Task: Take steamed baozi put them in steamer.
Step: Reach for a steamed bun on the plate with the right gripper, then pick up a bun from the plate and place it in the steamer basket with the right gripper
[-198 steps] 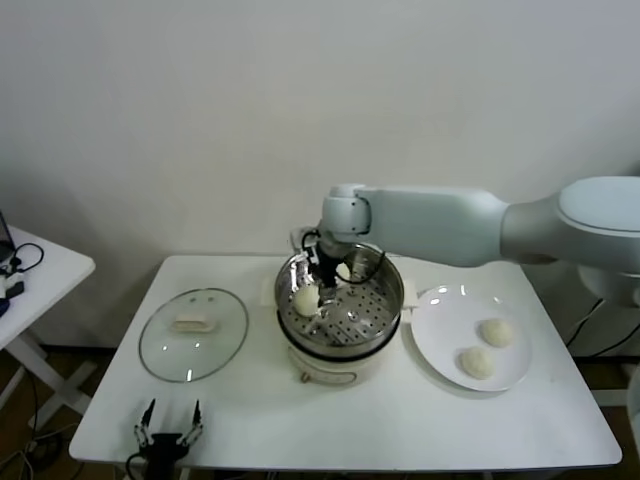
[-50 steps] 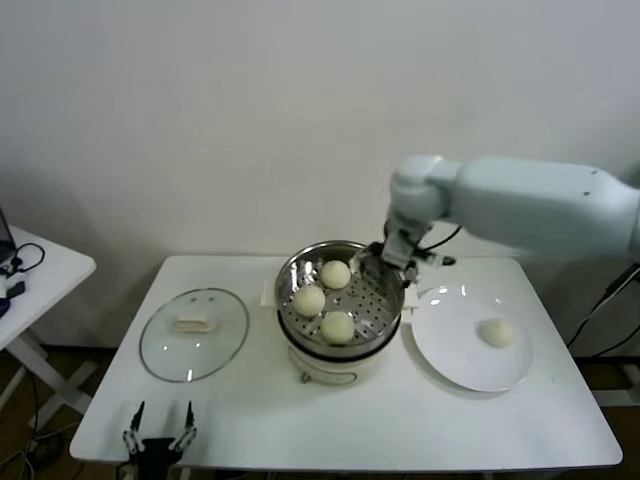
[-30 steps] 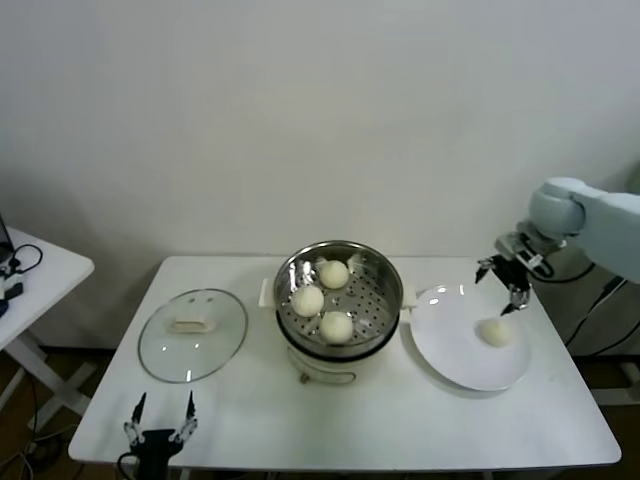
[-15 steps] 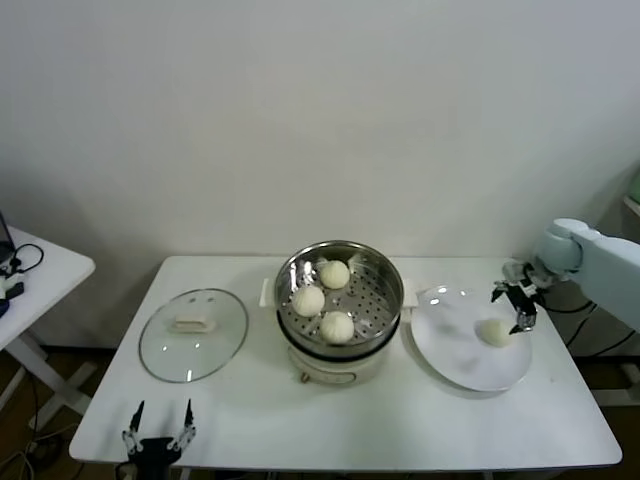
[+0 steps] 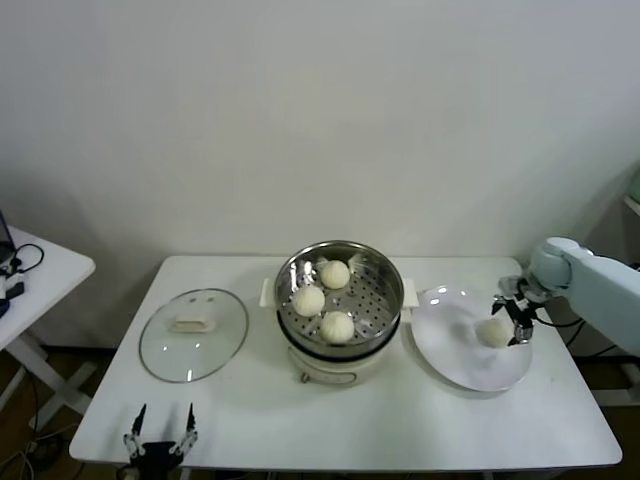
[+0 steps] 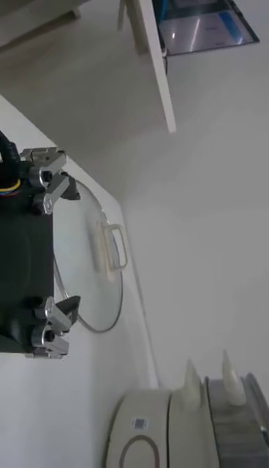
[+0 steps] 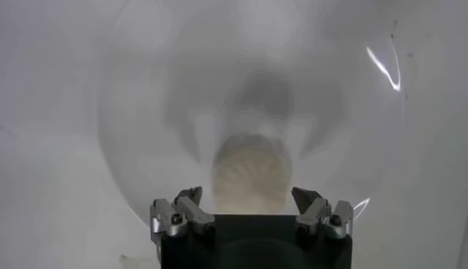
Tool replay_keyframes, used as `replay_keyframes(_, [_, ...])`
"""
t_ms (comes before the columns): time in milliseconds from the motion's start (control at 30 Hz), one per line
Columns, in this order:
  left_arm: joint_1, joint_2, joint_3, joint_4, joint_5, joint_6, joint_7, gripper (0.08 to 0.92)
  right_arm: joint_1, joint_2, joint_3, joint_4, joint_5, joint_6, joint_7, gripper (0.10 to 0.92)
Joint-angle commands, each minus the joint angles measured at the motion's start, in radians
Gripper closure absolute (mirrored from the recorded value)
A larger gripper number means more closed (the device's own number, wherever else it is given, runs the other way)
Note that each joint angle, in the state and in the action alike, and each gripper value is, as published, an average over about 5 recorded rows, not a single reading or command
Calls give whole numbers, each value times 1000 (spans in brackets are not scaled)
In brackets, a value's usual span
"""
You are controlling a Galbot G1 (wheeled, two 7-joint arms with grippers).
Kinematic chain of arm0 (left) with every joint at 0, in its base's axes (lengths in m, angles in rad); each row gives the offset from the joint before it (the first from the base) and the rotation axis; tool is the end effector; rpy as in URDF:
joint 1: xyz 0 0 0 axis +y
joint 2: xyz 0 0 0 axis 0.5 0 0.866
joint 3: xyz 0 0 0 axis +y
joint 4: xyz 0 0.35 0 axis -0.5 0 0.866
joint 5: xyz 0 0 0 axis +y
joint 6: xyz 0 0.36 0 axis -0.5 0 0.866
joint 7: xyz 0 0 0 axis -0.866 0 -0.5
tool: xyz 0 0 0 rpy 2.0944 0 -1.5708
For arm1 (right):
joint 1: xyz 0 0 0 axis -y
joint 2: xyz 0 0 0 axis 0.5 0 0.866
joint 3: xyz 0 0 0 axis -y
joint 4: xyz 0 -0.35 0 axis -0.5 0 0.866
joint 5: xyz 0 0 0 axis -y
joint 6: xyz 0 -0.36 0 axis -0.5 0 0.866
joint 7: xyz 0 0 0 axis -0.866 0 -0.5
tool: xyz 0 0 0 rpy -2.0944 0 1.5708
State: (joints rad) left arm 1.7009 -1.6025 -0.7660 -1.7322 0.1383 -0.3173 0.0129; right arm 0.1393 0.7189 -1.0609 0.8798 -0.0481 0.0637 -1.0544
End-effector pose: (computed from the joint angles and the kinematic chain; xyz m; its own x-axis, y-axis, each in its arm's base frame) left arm 0.0946 0.0760 -0.4437 -0.9692 -0.1735 0.1748 -0.1290 0.9623 0.2393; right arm 0.5459 -0.2534 -0.2248 -0.1205 0.0045 0.9927 -0.9870 -0.1076 -0.1193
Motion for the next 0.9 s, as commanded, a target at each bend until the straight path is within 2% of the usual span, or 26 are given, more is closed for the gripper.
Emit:
replay_keyframes(33, [0, -5, 14, 6, 24, -8, -5, 177, -44, 24, 53, -56, -26, 27, 12, 208])
replay_keyframes(233, [1, -5, 18, 9, 26, -11, -9, 177, -50, 28, 55, -62, -27, 24, 13, 238])
replay_keyframes(500, [-4, -5, 17, 7, 23, -13, -11, 177, -2, -5, 30, -7, 12, 10, 5, 403])
replay_keyframes(700, [-8, -11, 22, -3, 21, -11, -12, 177, 344, -101, -310, 221, 293, -63, -34, 462])
replay_keyframes(767, [-6, -11, 23, -12, 18, -9, -12, 177, 543, -103, -494, 302, 424, -75, -49, 464])
replay_keyframes(900, [-5, -9, 23, -27, 8, -5, -12, 177, 856, -62, -721, 407, 596, -96, -81, 462])
